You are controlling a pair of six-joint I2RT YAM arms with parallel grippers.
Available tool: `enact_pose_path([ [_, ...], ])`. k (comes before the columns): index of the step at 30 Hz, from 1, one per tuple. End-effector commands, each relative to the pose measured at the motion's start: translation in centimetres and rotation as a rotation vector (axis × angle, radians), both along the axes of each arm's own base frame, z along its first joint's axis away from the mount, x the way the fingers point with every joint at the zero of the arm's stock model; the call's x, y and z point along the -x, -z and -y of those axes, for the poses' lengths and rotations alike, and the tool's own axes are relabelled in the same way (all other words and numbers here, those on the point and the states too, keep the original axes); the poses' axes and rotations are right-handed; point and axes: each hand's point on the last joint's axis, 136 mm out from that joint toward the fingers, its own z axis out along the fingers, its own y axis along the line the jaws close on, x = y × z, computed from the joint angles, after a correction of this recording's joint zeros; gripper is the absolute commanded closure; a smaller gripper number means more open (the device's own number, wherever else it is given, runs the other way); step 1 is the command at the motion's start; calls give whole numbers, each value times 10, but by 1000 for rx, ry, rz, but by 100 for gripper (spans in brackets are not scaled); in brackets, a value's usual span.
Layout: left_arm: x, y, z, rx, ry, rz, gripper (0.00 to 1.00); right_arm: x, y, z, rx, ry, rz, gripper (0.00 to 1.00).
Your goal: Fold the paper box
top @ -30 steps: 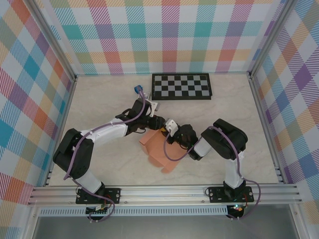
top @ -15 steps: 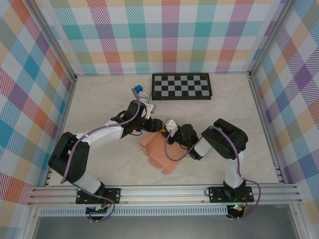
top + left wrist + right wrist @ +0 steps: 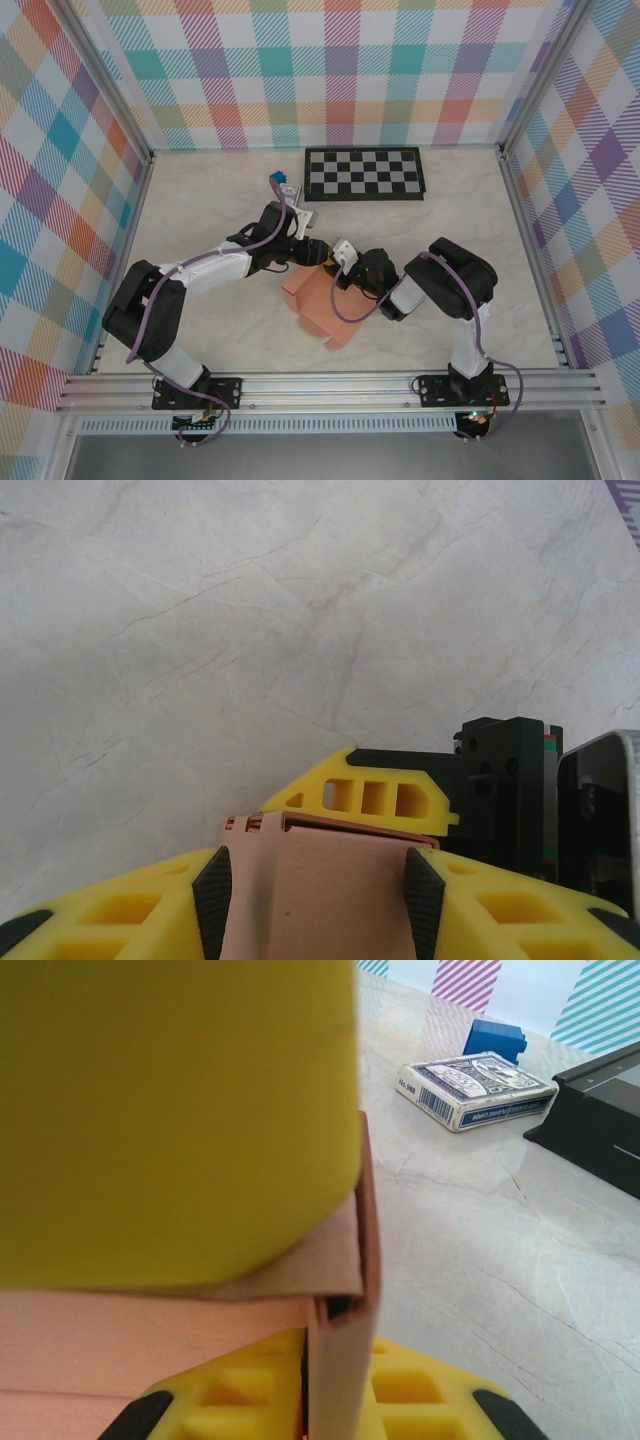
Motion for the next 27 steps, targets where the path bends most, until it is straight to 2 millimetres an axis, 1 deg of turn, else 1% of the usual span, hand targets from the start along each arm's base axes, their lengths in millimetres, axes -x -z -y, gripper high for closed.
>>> enact_pose_path([
  [1, 14, 50, -18, -148, -31, -112, 50, 8, 10, -5, 8, -37, -30, 85],
  [6, 17, 51, -9, -108, -25, -141, 52, -10, 8, -1, -14, 64, -43, 85],
  [9, 15, 51, -10, -115, -33, -144, 52, -16, 12, 3, 2, 123, -35, 85],
  [13, 15, 55, -12, -128, -51, -160, 53, -21, 13, 8, 14, 174, -26, 84],
  [14, 15, 56, -13, -131, -57, -163, 53, -22, 14, 10, 24, 183, -27, 86],
  [15, 14, 56, -13, -131, -59, -164, 54, -21, 16, 12, 38, 189, -24, 94],
  [16, 14, 57, -12, -130, -60, -168, 54, -22, 17, 14, 54, 201, -20, 100],
  [19, 13, 60, -13, -136, -70, -179, 54, -25, 21, 22, 73, 241, -26, 100],
  [20, 13, 60, -13, -139, -71, -182, 54, -26, 21, 22, 70, 252, -26, 97],
  [21, 12, 60, -12, -139, -73, -186, 54, -27, 21, 24, 67, 267, -28, 93],
  [23, 12, 60, -10, -136, -70, -195, 54, -28, 23, 25, 71, 274, -38, 90],
  [24, 12, 60, -9, -135, -69, -200, 54, -27, 22, 23, 65, 264, -40, 89],
  [27, 10, 60, -9, -141, -76, -204, 55, -20, 20, 14, 55, 196, -47, 83],
])
